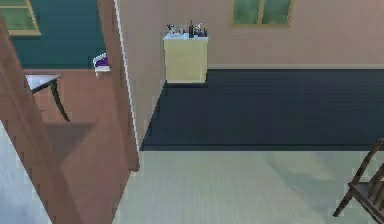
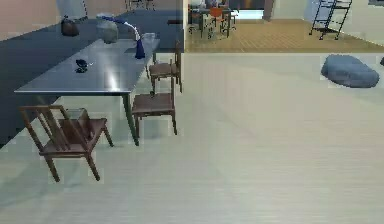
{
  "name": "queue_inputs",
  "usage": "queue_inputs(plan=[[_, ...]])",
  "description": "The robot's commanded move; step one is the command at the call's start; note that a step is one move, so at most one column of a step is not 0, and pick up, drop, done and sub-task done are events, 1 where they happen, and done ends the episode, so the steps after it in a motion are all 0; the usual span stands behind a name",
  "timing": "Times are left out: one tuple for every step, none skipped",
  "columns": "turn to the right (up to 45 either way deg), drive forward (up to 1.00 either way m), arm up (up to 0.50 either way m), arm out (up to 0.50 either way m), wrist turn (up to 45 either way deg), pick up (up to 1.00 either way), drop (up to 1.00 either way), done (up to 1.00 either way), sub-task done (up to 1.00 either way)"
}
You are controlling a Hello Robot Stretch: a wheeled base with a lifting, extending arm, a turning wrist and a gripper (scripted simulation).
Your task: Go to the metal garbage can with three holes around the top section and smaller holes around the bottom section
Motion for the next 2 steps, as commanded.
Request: queue_inputs(plan=[[45.0, 0.00, 0.00, 0.00, 0.0, 0.00, 0.00, 0.00, 0.00], [45.0, 0.00, 0.00, 0.00, 0.0, 0.00, 0.00, 0.00, 0.00]])
